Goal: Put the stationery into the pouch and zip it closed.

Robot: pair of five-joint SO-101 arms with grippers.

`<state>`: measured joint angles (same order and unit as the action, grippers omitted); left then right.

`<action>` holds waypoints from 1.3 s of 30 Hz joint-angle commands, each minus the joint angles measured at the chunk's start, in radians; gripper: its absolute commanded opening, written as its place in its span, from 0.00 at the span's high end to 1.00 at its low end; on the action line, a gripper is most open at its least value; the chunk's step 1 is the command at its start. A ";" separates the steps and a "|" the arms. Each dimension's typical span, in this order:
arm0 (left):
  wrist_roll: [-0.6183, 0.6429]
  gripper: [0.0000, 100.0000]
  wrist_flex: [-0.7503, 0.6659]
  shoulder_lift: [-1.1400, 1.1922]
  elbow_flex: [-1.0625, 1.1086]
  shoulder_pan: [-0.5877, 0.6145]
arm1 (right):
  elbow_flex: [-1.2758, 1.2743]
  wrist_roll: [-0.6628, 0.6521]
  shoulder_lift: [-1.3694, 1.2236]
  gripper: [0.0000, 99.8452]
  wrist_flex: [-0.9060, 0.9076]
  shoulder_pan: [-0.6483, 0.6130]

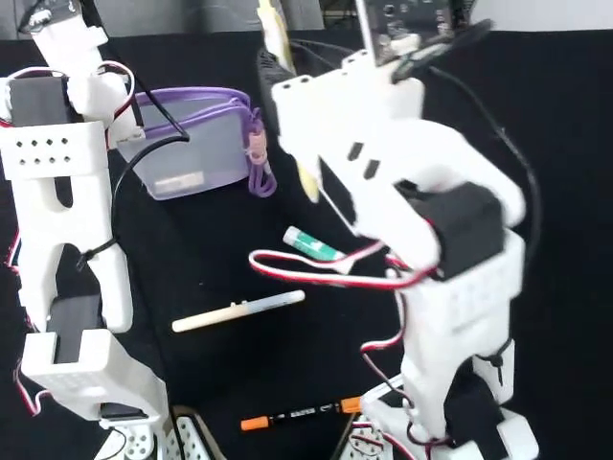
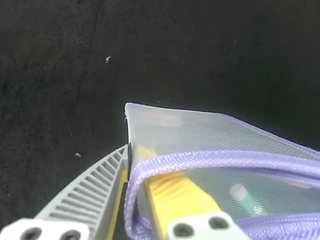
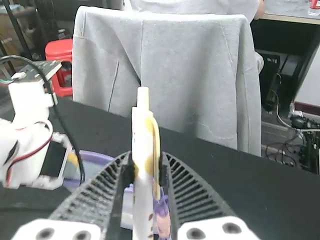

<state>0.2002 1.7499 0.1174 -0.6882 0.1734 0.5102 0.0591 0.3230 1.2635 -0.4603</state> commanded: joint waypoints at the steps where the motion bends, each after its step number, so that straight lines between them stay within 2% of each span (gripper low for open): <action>1: 0.005 0.97 0.009 -0.005 0.013 -0.013 | -0.153 0.009 0.077 0.99 -0.184 -0.018; 8: 0.005 0.97 0.009 -0.005 0.008 -0.013 | -0.515 0.098 0.200 0.99 -0.586 -0.018; 15: 0.005 0.97 0.008 0.005 0.005 -0.013 | -0.803 0.100 0.292 0.99 -0.954 -0.025; 21: 0.005 0.97 0.006 0.005 0.005 -0.013 | -0.978 0.098 0.338 0.99 -1.246 -0.098; 29: 0.005 0.97 0.006 0.005 0.005 -0.013 | -1.115 0.092 0.335 0.99 -1.582 -0.115; 34: 0.005 0.97 0.006 0.003 0.005 -0.019 | -1.133 0.091 0.314 0.99 -1.694 -0.110; 39: 0.005 0.97 0.006 0.002 0.013 -0.021 | -1.115 0.091 0.188 0.99 -1.818 -0.110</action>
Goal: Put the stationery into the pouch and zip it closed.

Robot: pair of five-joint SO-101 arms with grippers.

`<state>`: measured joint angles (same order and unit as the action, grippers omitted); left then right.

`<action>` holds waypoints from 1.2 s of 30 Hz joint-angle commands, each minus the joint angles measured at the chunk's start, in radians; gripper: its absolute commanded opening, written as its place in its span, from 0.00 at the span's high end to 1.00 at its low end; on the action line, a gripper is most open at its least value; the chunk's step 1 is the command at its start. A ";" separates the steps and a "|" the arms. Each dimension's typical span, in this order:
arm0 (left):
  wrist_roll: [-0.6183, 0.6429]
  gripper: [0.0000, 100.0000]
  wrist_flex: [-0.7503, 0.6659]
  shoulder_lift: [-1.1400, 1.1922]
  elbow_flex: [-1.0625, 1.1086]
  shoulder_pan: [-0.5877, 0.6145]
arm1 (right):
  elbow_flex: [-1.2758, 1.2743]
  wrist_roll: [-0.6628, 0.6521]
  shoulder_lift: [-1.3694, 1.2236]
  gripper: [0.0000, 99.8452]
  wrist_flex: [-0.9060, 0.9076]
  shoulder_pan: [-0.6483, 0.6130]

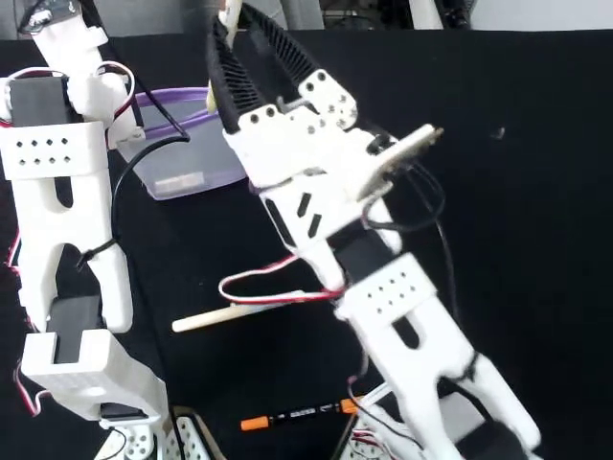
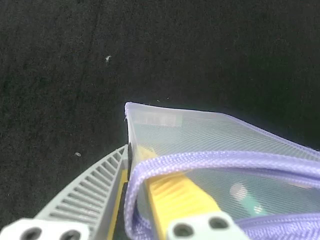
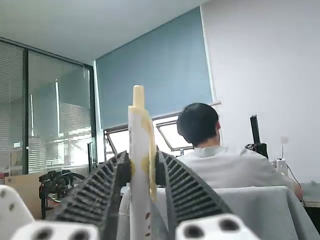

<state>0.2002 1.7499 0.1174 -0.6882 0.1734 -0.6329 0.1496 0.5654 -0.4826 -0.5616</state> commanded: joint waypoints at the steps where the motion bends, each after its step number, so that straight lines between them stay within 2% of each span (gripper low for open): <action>1: 0.005 0.97 0.006 0.003 0.013 -0.021 | 0.036 0.000 -0.084 0.99 -0.092 -0.008; 8: 0.005 0.97 0.006 0.005 0.013 -0.015 | 0.053 -0.060 -0.220 0.99 -0.190 0.008; 14: 0.005 0.97 0.006 0.005 0.013 -0.013 | 0.051 -0.141 -0.285 0.99 -0.192 0.008; 19: 0.005 0.97 0.006 0.005 0.012 -0.012 | 0.001 -0.160 -0.306 0.99 -0.190 0.003; 21: 0.005 0.97 0.006 0.005 0.012 -0.012 | -0.010 -0.178 -0.306 0.95 -0.190 0.003; 26: 0.003 0.97 0.006 0.005 0.013 -0.012 | -0.025 -0.180 -0.305 0.73 -0.189 0.003; 29: 0.003 0.97 0.006 0.005 0.013 -0.012 | -0.025 -0.181 -0.291 0.68 -0.189 0.006; 31: 0.003 0.97 0.006 0.006 0.013 0.001 | -0.027 -0.181 -0.254 0.69 -0.144 0.008; 36: 0.003 0.97 -0.029 0.006 0.031 0.030 | 0.007 -0.181 -0.110 0.71 0.115 -0.012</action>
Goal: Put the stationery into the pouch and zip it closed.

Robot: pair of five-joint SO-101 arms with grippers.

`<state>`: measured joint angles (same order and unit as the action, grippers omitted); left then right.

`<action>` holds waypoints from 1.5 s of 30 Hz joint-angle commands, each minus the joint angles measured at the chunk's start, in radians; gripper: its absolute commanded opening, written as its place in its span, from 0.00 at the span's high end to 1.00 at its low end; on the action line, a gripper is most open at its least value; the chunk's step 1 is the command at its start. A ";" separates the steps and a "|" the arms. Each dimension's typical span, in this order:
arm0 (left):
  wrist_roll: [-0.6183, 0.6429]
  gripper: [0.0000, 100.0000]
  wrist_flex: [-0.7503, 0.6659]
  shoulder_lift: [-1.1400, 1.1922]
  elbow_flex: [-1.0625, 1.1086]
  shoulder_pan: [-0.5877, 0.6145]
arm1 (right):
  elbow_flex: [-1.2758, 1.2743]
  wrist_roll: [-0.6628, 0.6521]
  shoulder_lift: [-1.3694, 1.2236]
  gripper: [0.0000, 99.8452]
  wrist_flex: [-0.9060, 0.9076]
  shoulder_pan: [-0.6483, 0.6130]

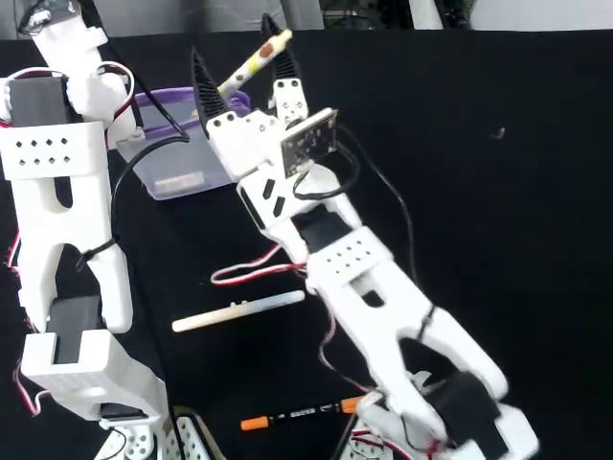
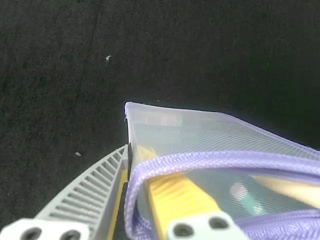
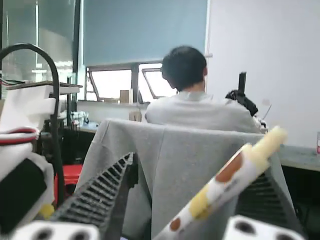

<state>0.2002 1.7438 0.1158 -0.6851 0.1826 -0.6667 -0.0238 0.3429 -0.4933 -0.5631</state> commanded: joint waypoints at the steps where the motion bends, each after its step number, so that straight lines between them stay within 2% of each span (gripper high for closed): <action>1: 0.003 0.97 -0.032 0.008 0.039 0.021 | 0.056 -0.008 0.140 0.71 0.176 -0.025; 6: 0.003 0.97 -0.038 0.008 0.061 0.015 | 0.139 -0.008 0.219 0.71 0.402 -0.064; 12: 0.003 0.97 -0.037 0.008 0.059 0.015 | 0.239 -0.003 0.226 0.71 0.554 -0.092; 21: 0.003 0.97 -0.037 0.008 0.061 0.021 | 0.406 -0.009 0.337 0.71 0.798 -0.011; 28: 0.003 0.97 -0.037 0.008 0.061 0.021 | 0.410 -0.009 0.426 0.71 0.842 0.000; 34: 0.003 0.97 -0.037 0.006 0.050 0.050 | 0.415 -0.009 0.456 0.71 0.842 0.098; 38: 0.003 0.97 -0.037 0.005 0.050 0.076 | 0.418 -0.009 0.456 0.71 0.888 0.117; 43: 0.003 0.97 -0.071 0.000 0.050 0.143 | 0.516 -0.014 0.455 0.71 1.134 0.118; 45: 0.003 0.97 -0.092 0.000 0.050 0.171 | 0.568 -0.075 0.452 0.71 1.270 0.117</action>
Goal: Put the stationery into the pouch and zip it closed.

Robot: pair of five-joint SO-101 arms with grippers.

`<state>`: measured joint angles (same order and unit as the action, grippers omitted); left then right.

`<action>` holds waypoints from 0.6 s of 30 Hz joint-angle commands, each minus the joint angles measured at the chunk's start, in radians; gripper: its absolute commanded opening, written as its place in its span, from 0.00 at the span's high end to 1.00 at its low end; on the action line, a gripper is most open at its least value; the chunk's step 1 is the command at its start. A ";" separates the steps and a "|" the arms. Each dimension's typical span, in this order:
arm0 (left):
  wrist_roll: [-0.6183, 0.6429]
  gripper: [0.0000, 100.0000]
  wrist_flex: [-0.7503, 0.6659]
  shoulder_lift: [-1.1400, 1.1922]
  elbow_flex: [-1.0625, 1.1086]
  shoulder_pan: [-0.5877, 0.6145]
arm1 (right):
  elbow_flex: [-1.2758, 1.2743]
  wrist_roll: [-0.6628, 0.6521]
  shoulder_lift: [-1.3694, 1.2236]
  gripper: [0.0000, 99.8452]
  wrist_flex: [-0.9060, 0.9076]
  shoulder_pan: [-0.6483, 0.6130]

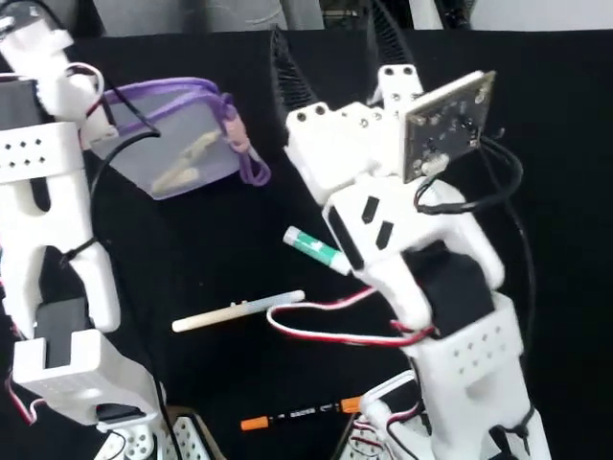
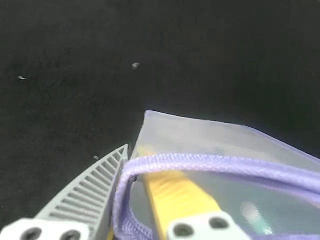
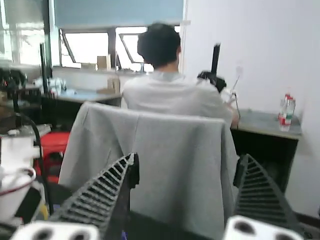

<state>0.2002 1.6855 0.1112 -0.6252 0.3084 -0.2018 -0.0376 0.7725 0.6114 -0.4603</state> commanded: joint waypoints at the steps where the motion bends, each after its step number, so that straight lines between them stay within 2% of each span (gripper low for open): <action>1: 0.003 0.97 -0.041 0.006 -0.010 0.054 | 0.122 -0.098 0.022 0.71 0.233 0.011; 11: 0.003 0.97 -0.057 0.011 -0.008 0.067 | 0.127 -0.410 0.021 0.71 0.798 -0.008; 15: 0.003 0.97 -0.057 0.012 -0.007 0.064 | 0.048 -0.532 0.024 0.71 1.003 -0.123; 18: 0.003 0.97 -0.057 0.012 -0.005 0.064 | -0.016 -0.565 0.027 0.71 1.112 -0.255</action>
<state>0.2033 1.6517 0.1128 -0.6176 0.3575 -0.1910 -0.5685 0.7741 1.6333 -0.6030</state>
